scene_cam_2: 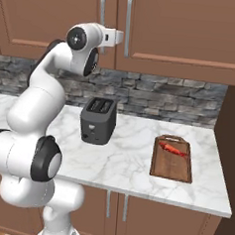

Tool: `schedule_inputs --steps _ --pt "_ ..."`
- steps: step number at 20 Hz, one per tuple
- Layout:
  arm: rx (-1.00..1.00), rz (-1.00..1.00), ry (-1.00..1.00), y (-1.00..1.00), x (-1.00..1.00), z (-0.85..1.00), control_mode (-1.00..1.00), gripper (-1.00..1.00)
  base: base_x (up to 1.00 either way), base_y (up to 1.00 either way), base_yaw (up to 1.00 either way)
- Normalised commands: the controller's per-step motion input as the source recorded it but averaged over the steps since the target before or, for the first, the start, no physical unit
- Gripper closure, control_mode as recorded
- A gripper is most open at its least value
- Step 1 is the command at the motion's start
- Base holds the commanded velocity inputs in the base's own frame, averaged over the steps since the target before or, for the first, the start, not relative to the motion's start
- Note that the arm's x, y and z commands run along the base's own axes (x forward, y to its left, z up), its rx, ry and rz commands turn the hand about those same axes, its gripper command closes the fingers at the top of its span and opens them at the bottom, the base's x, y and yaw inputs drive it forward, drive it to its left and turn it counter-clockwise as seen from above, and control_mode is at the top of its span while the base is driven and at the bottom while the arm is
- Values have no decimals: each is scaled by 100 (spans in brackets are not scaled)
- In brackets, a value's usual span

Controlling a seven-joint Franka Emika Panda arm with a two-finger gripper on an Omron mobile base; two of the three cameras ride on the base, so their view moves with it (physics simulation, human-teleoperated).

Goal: Open the cabinet, retrieve the rolling pin, and place it next to the meat on the cutting board to prepare for tenderizing.

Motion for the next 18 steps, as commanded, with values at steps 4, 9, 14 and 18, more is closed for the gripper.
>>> schedule_inputs --steps 4,9,14,18 --pt "0 0 0 0 0 0 -100 100 0 0 0" --pt "0 0 -7 1 -16 0 -100 100 0 0 0" --pt "-1 -1 -13 31 -83 -1 -100 100 0 0 0" --pt "-1 0 -4 55 -95 -6 -100 100 0 0 0"
